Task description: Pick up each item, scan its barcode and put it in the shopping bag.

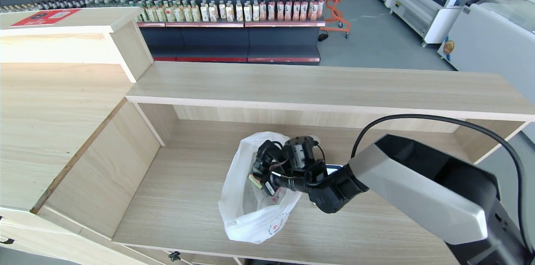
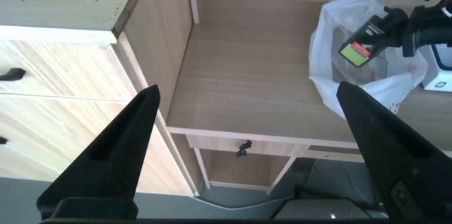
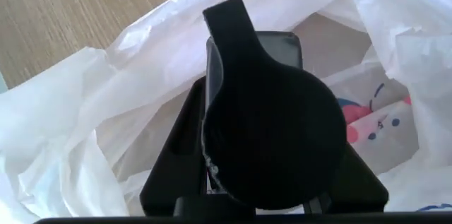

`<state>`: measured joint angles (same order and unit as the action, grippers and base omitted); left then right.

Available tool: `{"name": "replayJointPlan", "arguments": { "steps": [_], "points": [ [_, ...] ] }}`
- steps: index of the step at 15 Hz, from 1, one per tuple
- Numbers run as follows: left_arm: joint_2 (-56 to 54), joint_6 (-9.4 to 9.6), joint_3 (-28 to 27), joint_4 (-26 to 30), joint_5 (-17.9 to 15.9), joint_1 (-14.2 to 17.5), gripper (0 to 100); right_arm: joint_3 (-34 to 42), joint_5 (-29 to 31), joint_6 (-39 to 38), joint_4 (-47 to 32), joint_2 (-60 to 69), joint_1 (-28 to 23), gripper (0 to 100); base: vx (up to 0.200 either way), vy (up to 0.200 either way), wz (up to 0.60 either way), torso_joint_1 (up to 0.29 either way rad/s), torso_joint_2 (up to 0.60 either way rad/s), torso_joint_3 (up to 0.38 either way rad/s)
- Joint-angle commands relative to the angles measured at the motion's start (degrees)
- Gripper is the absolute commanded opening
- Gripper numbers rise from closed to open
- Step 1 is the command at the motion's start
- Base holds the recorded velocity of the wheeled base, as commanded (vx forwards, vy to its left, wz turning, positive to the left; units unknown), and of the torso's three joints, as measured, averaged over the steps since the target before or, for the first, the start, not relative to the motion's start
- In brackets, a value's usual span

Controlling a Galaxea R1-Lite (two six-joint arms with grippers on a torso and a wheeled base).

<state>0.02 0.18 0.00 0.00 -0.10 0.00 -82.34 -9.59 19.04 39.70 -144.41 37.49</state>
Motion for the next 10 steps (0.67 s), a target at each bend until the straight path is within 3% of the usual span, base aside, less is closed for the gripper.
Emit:
{"name": "replayJointPlan", "arguments": {
  "steps": [1, 3, 4, 7, 10],
  "points": [
    [-0.02, -0.01, 0.00, 0.00, 0.01, 0.00, 100, -0.63, 0.01, 2.23, 1.16, -3.60, 0.39, 0, 0.000, 0.000, 0.00, 0.000, 0.00, 0.000],
    [-0.02, -0.01, 0.00, 0.00, 0.01, 0.00, 100, -0.55, -0.07, 3.28, 1.16, -3.95, 0.39, 0, 0.000, 0.000, 0.00, 0.000, 0.00, 0.000],
    [-0.02, -0.01, 0.00, 0.00, 0.01, 0.00, 100, -0.72, -0.07, 3.46, 1.16, -4.48, 0.22, 100, 0.000, 0.000, 0.00, 0.000, 0.00, 0.000],
    [-0.02, -0.01, 0.00, 0.00, 0.01, 0.00, 100, -1.16, -0.16, 0.29, 0.99, -2.10, 0.13, 100, 0.000, 0.000, 0.00, 0.000, 0.00, 0.000],
    [-0.02, -0.01, 0.00, 0.00, 0.01, 0.00, 100, 3.06, -0.16, -17.64, -3.23, 9.94, -0.57, 100, 0.000, 0.000, 0.00, 0.000, 0.00, 0.000]
  ]
}}
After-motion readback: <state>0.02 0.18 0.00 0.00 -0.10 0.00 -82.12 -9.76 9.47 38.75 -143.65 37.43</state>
